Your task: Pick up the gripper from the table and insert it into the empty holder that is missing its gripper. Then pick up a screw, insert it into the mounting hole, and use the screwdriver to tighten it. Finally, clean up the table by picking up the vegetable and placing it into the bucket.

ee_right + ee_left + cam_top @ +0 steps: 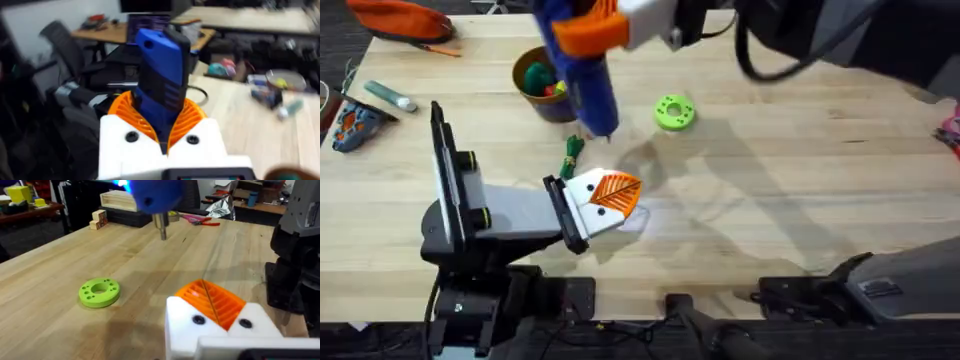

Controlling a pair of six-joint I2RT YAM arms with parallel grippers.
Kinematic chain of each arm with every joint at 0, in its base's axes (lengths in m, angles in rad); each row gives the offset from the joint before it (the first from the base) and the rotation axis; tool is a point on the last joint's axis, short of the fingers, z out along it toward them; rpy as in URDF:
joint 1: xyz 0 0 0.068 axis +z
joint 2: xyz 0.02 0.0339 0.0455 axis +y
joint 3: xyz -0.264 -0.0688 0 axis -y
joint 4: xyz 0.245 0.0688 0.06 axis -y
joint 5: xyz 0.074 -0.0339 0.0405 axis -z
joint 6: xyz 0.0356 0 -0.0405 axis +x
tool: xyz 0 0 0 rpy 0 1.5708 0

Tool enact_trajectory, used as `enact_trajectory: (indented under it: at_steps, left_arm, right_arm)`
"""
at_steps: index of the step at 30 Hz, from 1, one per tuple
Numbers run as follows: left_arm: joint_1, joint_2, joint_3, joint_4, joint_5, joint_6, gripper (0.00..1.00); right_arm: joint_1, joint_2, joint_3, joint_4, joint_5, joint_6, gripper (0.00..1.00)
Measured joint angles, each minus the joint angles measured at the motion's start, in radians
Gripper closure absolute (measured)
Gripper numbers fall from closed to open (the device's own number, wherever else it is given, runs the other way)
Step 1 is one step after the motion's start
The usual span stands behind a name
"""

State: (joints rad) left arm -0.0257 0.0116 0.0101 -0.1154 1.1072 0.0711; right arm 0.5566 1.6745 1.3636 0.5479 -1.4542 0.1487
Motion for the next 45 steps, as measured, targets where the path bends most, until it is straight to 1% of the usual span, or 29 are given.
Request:
enact_trajectory:
  at_steps: [5, 10, 14, 18, 22, 27, 31, 34, 38, 41, 45]
  left_arm:
    - [0.000, 0.000, 0.000, 0.000, 0.000, 0.000, 0.985]
    - [0.000, 0.000, 0.000, 0.000, 0.000, 0.000, 0.985]
    - [0.000, 0.000, 0.000, 0.000, 0.000, 0.000, 0.985]
    - [0.000, 0.000, 0.000, 0.000, 0.000, 0.000, 0.985]
    - [0.000, 0.000, 0.000, 0.000, 0.000, 0.000, 0.985]
    - [0.000, 0.000, 0.000, 0.000, 0.000, 0.000, 0.985]
    - [0.000, 0.000, 0.000, 0.000, 0.000, 0.000, 0.985]
    - [0.000, 0.000, 0.000, 0.000, 0.000, 0.000, 0.985]
    - [0.000, 0.000, 0.000, 0.000, 0.000, 0.000, 0.985]
    - [0.000, 0.000, 0.000, 0.000, 0.000, 0.000, 0.985]
    - [0.000, 0.000, 0.000, 0.000, 0.000, 0.000, 0.985]
  right_arm:
    - [-0.059, 0.000, 0.000, -0.178, 0.076, -0.018, 0.995]
    - [-0.118, 0.000, 0.000, -0.292, 0.118, -0.073, 0.995]
    - [-0.174, 0.000, 0.000, -0.475, 0.193, -0.151, 0.995]
    - [-0.207, 0.000, 0.029, -0.773, 0.336, -0.292, 0.995]
    - [-0.206, 0.000, 0.126, -1.089, 0.533, -0.473, 0.995]
    - [-0.216, 0.000, 0.294, -1.352, 0.758, -0.687, 0.995]
    - [-0.239, -0.002, 0.393, -1.515, 0.932, -0.842, 0.995]
    - [-0.248, -0.006, 0.437, -1.600, 1.079, -0.956, 0.995]
    - [-0.252, -0.011, 0.448, -1.650, 1.244, -1.103, 0.995]
    - [-0.265, -0.011, 0.448, -1.687, 1.311, -1.210, 0.995]
    - [-0.311, -0.005, 0.448, -1.726, 1.350, -1.354, 0.995]
